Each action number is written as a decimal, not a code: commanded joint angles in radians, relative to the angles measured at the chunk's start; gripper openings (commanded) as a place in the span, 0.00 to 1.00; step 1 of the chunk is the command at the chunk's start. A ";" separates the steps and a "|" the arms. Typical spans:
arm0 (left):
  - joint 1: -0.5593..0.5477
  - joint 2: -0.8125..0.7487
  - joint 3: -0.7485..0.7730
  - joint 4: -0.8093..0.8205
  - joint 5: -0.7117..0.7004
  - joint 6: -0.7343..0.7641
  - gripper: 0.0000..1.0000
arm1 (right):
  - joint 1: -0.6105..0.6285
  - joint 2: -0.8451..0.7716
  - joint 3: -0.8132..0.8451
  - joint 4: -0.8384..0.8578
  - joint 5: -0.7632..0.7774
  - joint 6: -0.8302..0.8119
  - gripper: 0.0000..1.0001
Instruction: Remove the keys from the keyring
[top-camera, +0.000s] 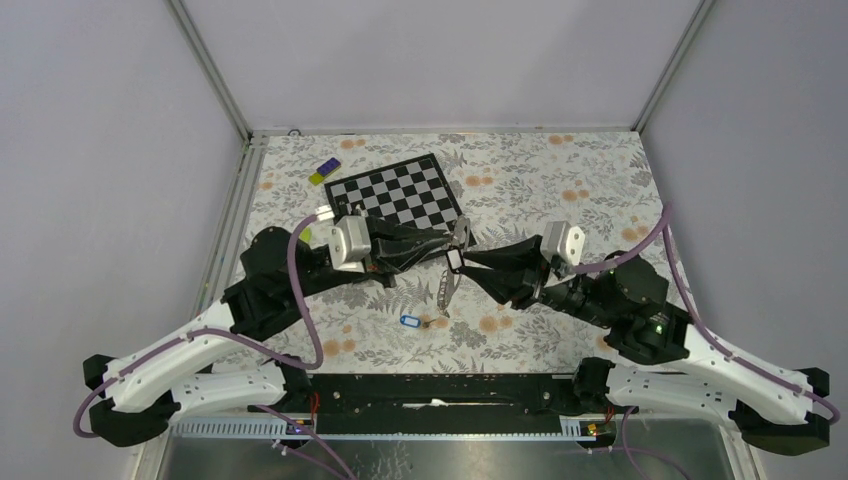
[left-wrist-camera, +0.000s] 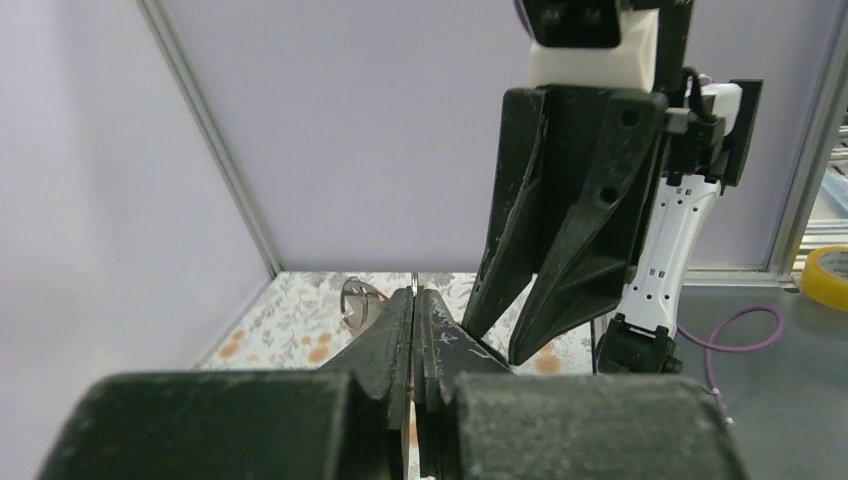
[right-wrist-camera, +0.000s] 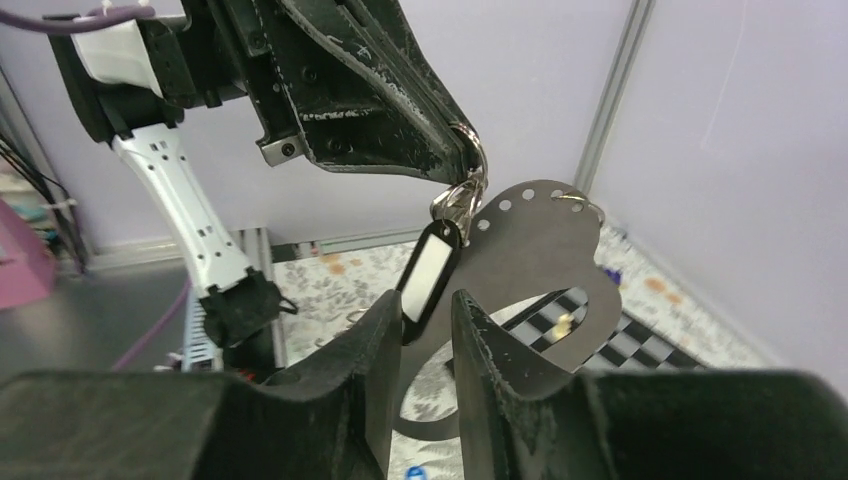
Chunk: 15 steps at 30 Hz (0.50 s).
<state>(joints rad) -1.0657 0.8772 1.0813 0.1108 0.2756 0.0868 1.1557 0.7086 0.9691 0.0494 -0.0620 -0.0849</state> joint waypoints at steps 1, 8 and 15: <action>0.003 -0.026 -0.009 0.161 0.107 0.130 0.00 | -0.001 -0.037 -0.045 0.229 -0.072 -0.183 0.31; 0.004 -0.049 -0.059 0.242 0.239 0.233 0.00 | -0.001 -0.048 -0.067 0.265 -0.201 -0.293 0.29; 0.004 -0.073 -0.067 0.290 0.354 0.227 0.00 | -0.001 -0.056 -0.074 0.295 -0.246 -0.286 0.28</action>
<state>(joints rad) -1.0653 0.8379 1.0107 0.2710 0.5198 0.2893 1.1557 0.6548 0.8936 0.2752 -0.2535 -0.3466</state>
